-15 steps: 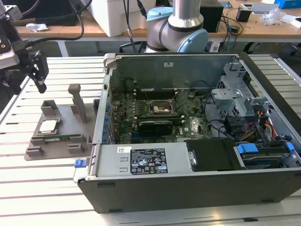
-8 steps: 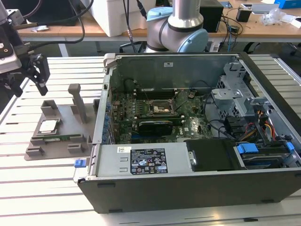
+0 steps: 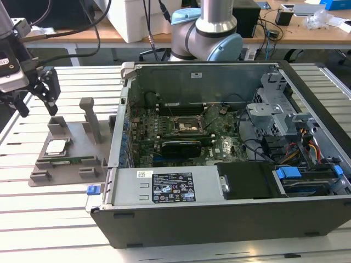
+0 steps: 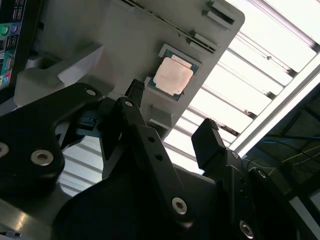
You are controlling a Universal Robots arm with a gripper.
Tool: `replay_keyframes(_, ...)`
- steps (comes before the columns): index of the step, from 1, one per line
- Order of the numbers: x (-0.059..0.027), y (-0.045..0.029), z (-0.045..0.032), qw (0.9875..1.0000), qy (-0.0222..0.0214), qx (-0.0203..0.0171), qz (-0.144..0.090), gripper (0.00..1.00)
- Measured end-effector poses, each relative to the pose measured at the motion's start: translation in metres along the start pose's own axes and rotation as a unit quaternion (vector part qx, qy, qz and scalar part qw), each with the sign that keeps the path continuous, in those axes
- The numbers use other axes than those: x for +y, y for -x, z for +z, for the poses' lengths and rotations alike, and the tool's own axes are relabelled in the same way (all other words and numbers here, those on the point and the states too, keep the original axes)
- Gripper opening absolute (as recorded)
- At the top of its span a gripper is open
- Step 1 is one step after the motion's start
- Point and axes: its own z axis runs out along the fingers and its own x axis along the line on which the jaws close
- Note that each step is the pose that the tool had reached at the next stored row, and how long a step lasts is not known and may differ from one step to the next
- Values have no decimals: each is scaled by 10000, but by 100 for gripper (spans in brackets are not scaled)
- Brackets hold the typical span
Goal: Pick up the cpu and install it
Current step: 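Pick up the cpu and move it towards the insertion slot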
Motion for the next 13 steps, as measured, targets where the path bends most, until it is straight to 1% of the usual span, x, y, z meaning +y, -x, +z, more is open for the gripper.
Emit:
replay_keyframes(1, 2, 0, 26, 10000, -3, 0, 0, 66)
replay_keyframes(3, 12, 3, 41, 10000, -35, 0, -21, 66)
replay_keyframes(6, 40, 2, 60, 9999, -139, 1, -83, 66)
replay_keyframes(7, 50, 2, 67, 9998, -155, 1, -108, 66)
replay_keyframes(10, 62, 3, 91, 9996, -155, 0, -251, 66)
replay_keyframes(13, 63, 2, 96, 9995, -155, 0, -261, 66)
